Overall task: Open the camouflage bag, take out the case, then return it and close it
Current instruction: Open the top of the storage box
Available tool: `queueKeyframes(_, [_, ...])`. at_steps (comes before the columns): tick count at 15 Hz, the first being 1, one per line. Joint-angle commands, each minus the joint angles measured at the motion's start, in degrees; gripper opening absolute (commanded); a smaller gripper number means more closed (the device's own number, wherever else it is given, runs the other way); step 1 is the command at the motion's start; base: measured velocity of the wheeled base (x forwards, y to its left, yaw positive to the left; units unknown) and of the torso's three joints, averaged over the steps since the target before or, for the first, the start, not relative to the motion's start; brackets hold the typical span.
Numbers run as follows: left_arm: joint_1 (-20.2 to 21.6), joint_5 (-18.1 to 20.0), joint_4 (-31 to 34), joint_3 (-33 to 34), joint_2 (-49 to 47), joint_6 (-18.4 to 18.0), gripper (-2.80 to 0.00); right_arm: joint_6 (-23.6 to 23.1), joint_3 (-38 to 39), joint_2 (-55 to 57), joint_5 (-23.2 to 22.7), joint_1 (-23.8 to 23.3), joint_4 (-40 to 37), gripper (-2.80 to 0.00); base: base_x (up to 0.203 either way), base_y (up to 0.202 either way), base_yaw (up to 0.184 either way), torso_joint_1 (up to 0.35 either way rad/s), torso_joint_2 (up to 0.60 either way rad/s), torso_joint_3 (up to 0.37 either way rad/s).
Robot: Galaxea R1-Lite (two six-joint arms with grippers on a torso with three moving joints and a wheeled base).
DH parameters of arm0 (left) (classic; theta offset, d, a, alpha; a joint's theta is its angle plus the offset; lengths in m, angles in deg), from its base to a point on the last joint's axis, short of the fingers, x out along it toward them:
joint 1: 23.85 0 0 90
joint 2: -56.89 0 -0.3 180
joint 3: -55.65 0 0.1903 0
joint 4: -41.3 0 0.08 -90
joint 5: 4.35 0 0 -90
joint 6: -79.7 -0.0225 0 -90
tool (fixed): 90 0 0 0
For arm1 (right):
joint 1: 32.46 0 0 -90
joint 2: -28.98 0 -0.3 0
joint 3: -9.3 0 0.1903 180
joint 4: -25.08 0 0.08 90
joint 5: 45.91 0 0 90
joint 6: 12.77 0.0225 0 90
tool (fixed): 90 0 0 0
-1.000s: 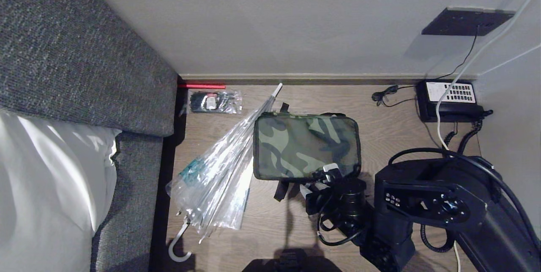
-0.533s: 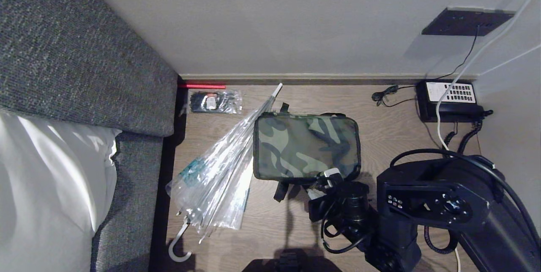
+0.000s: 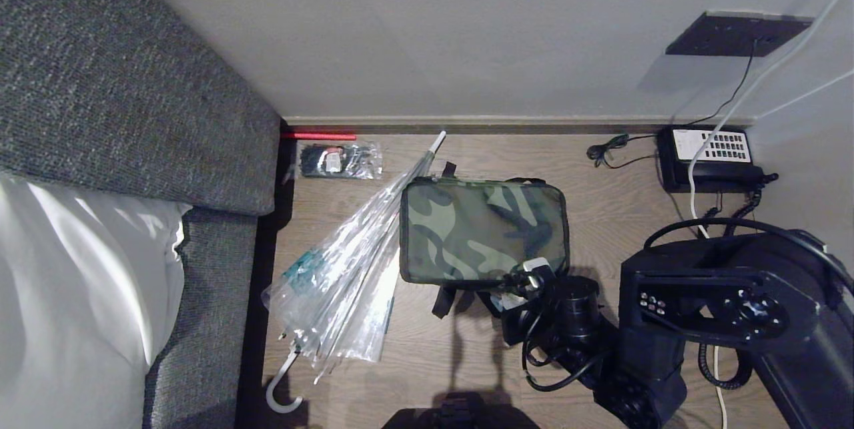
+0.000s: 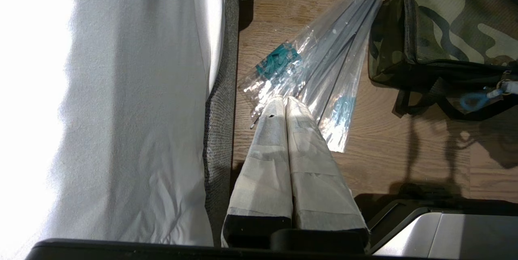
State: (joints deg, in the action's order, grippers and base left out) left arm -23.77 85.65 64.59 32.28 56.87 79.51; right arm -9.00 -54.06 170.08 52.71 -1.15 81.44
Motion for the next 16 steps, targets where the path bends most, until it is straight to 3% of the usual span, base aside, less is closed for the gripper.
queueKeyframes(1, [0.01,0.0,0.05,0.0,0.02,0.01,-2.8,-0.06,0.06,-2.23,0.0,-1.51,-1.08,-2.8,0.0,0.0,0.0,0.0,0.0,0.0])
queueKeyframes(13, [0.01,0.0,0.04,0.0,0.02,0.01,-2.8,-1.42,3.39,-8.1,-3.76,-7.92,-5.91,-2.8,0.0,0.0,0.0,0.0,0.0,0.0])
queueKeyframes(16, [0.03,0.0,-0.01,0.0,0.02,0.01,-2.8,-3.38,5.34,-9.1,-6.61,-9.63,-7.46,-2.8,0.0,0.0,0.0,0.0,0.0,0.0])
